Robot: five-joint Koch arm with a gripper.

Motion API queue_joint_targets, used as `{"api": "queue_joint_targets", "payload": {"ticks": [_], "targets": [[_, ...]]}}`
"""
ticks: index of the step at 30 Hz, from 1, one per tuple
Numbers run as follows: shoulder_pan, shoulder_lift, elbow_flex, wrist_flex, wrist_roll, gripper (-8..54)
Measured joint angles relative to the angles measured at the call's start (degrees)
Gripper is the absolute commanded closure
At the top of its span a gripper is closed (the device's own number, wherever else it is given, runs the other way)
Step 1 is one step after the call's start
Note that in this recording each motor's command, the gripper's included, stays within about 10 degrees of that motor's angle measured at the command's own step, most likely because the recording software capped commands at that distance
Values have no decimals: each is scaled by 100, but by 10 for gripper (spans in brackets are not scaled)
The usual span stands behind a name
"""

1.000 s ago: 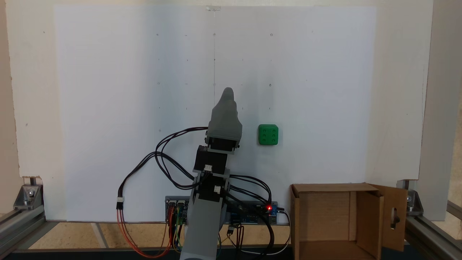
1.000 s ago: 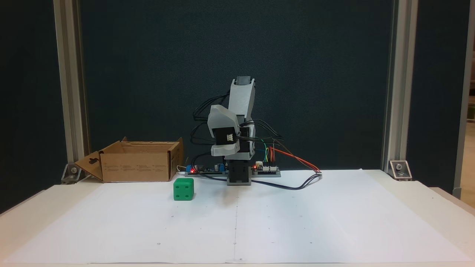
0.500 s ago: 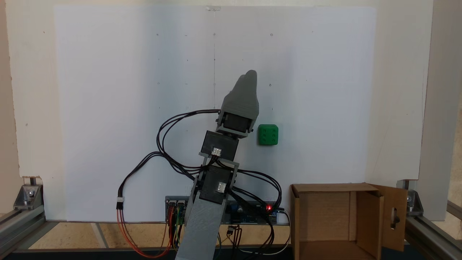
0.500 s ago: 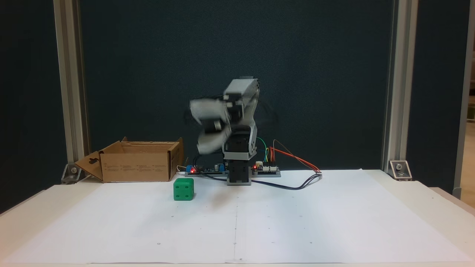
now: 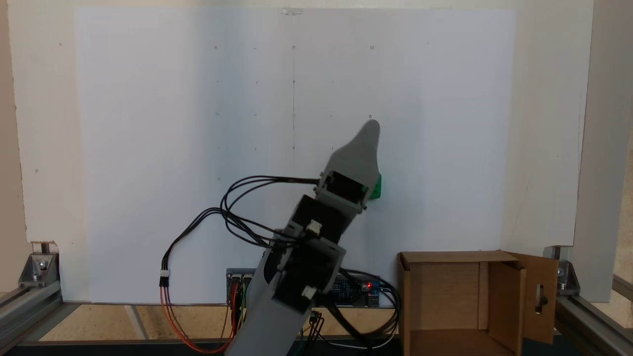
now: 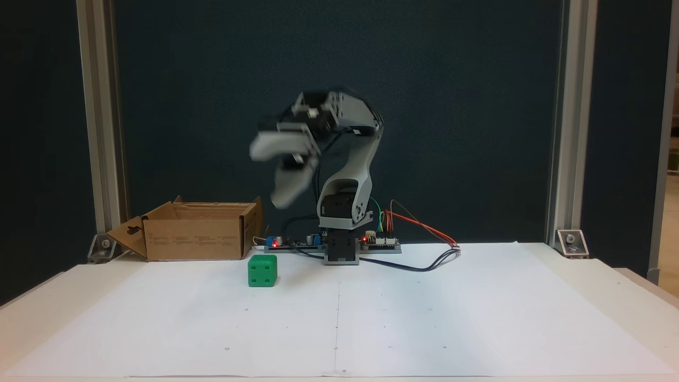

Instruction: Grasp a green dice and put it in the bin.

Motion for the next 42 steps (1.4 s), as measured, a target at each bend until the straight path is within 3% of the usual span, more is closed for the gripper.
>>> {"api": "queue_joint_targets", "payload": {"ticks": [15,35,42], "targets": [[2382,-272,-439,4781,-3006,-47],[2953,-1934,-1784,4843,-6082,-47],[2944,-2382,-1951,4843,-6223,-46]]}}
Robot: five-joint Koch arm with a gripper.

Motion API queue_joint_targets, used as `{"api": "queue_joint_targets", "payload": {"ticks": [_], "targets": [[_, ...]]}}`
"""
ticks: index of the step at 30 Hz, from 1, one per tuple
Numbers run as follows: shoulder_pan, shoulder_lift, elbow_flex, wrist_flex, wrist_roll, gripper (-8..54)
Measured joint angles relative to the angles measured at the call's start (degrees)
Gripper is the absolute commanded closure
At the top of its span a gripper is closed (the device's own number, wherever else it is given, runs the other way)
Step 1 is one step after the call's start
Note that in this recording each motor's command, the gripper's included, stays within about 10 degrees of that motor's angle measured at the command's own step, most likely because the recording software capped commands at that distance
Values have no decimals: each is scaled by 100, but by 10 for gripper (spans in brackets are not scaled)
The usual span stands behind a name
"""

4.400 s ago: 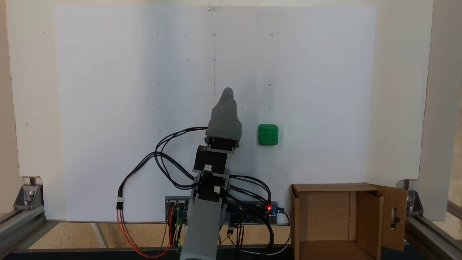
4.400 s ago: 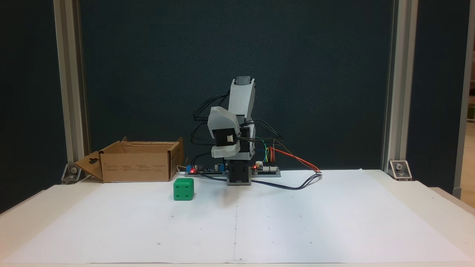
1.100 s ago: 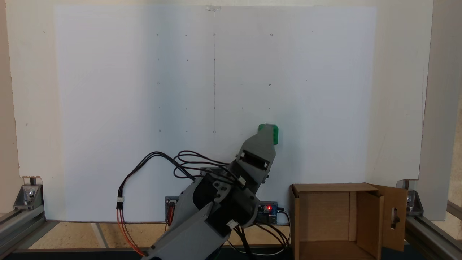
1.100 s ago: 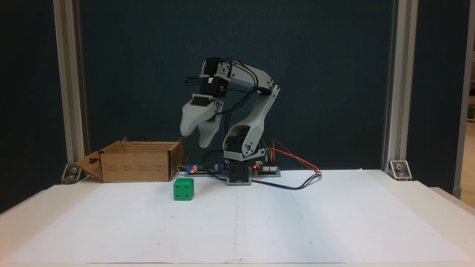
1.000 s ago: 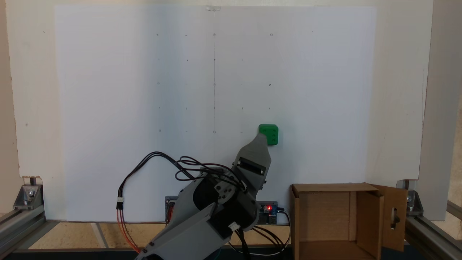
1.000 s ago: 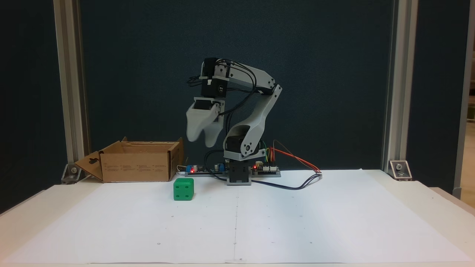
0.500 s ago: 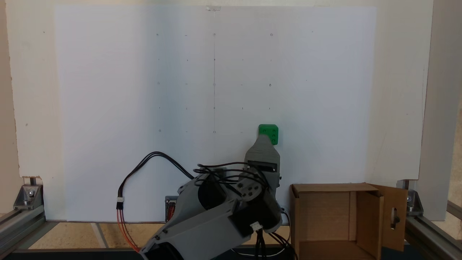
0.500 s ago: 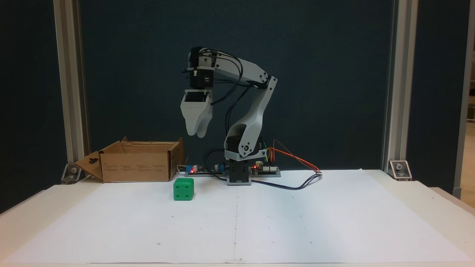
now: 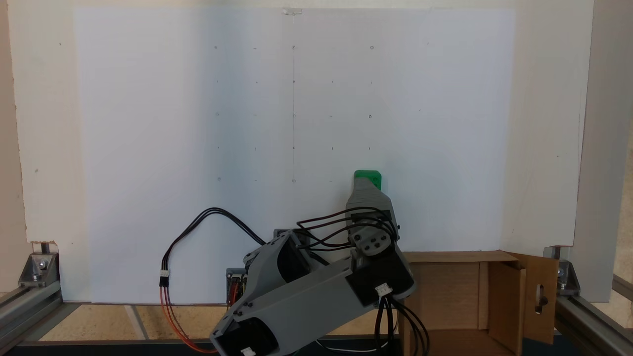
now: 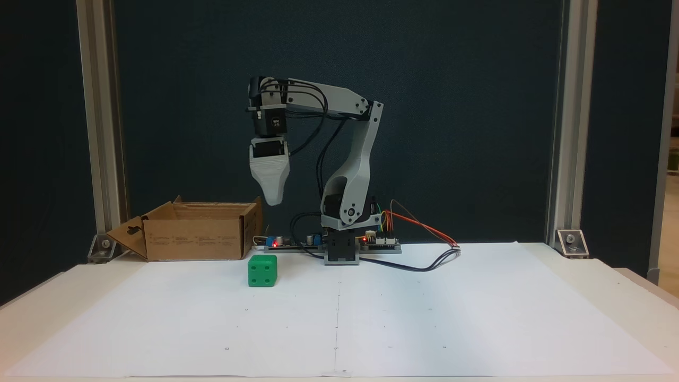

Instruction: Grasp a green dice and put it in the bin.

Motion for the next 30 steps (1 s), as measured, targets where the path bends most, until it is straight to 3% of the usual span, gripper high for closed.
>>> {"api": "queue_joint_targets", "payload": {"ticks": [6,21,30], "targets": [[-79,-79,0,0,105,-42],[-360,-123,9,-123,1626,-12],[-501,-123,1257,-1652,1626,-13]]}}
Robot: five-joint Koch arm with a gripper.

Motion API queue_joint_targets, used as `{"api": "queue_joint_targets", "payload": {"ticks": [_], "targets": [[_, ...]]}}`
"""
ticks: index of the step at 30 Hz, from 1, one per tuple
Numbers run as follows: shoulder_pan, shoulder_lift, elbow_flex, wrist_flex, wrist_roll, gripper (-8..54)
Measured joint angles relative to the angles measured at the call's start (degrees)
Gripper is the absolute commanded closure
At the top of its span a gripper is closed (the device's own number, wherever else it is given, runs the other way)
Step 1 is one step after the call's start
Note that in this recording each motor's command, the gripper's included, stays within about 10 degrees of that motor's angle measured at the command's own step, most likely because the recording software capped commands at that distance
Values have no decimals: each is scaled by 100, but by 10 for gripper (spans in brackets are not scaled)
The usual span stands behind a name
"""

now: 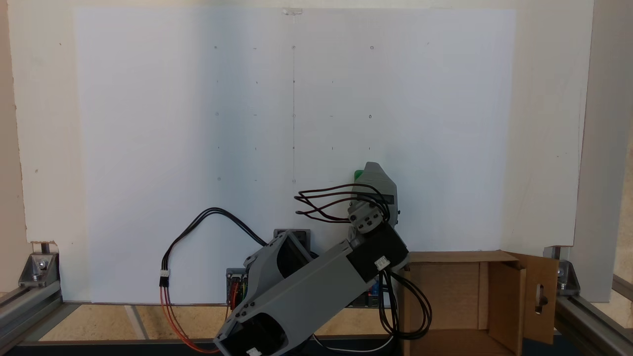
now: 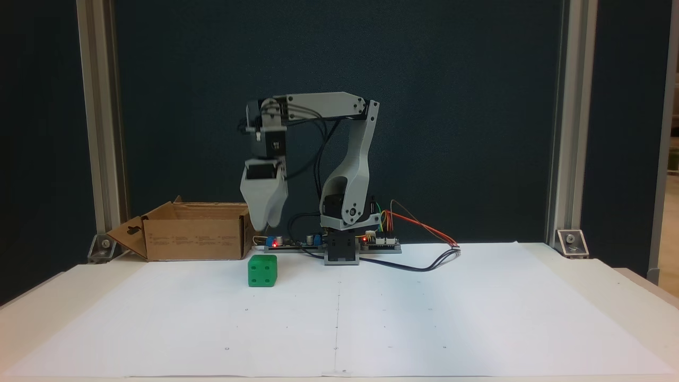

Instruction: Grasp a green dice and put it in the bin.

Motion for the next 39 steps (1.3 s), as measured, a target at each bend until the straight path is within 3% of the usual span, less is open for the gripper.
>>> {"api": "queue_joint_targets", "payload": {"ticks": [14,39], "targets": [[-255,62,1195,-1336,0,-12],[-334,176,1459,-1846,0,15]]}}
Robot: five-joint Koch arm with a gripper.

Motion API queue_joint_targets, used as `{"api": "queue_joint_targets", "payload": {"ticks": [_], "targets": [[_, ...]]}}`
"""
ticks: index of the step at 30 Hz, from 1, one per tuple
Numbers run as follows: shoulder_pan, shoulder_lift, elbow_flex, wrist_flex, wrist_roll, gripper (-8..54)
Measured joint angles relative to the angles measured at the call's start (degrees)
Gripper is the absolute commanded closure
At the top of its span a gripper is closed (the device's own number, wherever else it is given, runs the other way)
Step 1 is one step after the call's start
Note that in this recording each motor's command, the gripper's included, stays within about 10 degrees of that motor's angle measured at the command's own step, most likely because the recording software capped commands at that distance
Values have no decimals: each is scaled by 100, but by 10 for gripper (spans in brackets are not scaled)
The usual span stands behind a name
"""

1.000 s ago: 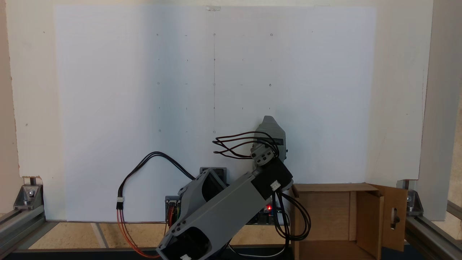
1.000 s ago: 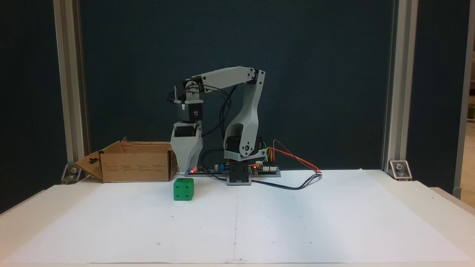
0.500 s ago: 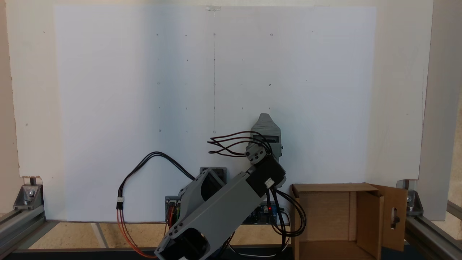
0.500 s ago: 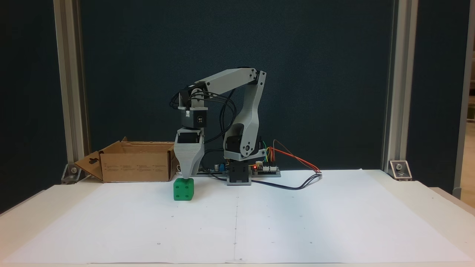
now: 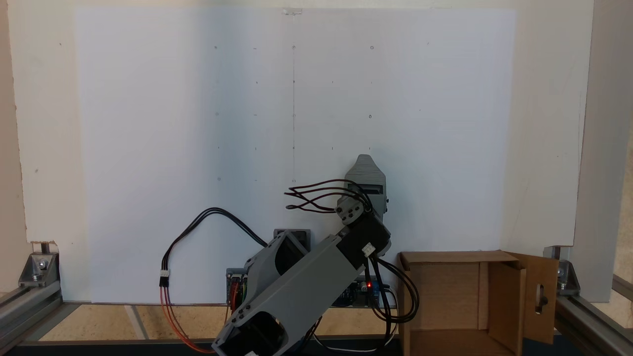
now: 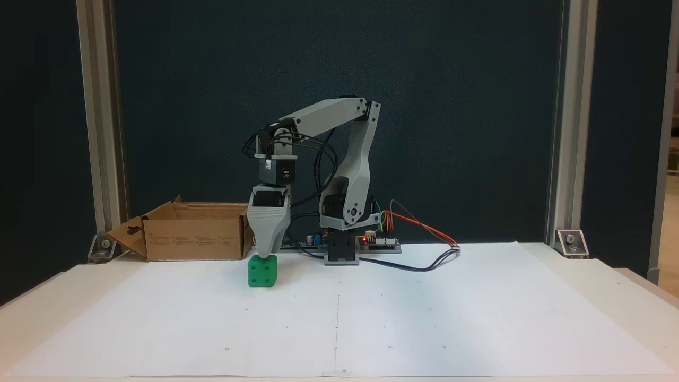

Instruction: Grasp a green dice and put it in the bin.

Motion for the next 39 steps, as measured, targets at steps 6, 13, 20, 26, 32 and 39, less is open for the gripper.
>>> {"api": "queue_joint_targets", "payload": {"ticks": [6,13,20,26,32,39], "targets": [[-26,-185,0,-9,0,16],[-18,-580,0,-193,0,17],[-26,-853,0,-536,0,25],[-26,-1011,0,-562,0,25],[-26,-1151,0,-624,0,25],[-26,-1195,0,-668,0,34]]}}
